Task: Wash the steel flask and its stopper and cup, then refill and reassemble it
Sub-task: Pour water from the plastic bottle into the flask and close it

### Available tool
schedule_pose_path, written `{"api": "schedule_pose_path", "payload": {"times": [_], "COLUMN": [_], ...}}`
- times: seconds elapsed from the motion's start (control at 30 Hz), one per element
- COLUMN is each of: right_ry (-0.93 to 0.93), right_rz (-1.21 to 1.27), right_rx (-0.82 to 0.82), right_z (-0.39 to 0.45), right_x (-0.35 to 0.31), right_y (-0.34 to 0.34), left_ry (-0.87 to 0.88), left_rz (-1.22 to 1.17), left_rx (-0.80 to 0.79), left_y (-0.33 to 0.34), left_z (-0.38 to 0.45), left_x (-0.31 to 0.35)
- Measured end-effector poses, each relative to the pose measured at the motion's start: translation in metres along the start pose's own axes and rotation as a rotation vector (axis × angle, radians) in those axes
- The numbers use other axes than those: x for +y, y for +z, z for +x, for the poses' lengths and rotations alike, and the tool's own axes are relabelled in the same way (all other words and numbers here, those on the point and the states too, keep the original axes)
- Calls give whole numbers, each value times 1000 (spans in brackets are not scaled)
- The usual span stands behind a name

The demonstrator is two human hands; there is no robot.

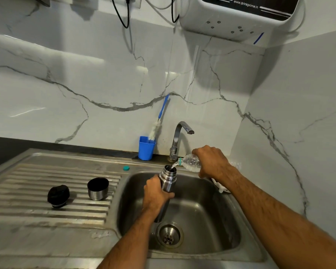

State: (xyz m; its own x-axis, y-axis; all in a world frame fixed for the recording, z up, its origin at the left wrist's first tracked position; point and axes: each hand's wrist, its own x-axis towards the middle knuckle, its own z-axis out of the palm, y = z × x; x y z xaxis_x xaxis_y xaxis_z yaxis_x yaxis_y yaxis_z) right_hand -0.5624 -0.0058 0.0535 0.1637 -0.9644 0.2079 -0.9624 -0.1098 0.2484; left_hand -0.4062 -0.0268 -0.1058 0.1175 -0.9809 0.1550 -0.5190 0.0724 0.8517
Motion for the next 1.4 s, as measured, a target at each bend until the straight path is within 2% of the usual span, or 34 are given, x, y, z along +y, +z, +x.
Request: {"api": "schedule_pose_path", "payload": {"times": [1.4], "right_ry": [-207], "right_rz": [-424], "right_rx": [97], "right_z": [22], "right_x": [-24], "right_y": [-4], "left_ry": [-19], "left_rz": [11], "left_rx": [2], "left_y": [-2], "left_z": [1], "left_x": [1]}}
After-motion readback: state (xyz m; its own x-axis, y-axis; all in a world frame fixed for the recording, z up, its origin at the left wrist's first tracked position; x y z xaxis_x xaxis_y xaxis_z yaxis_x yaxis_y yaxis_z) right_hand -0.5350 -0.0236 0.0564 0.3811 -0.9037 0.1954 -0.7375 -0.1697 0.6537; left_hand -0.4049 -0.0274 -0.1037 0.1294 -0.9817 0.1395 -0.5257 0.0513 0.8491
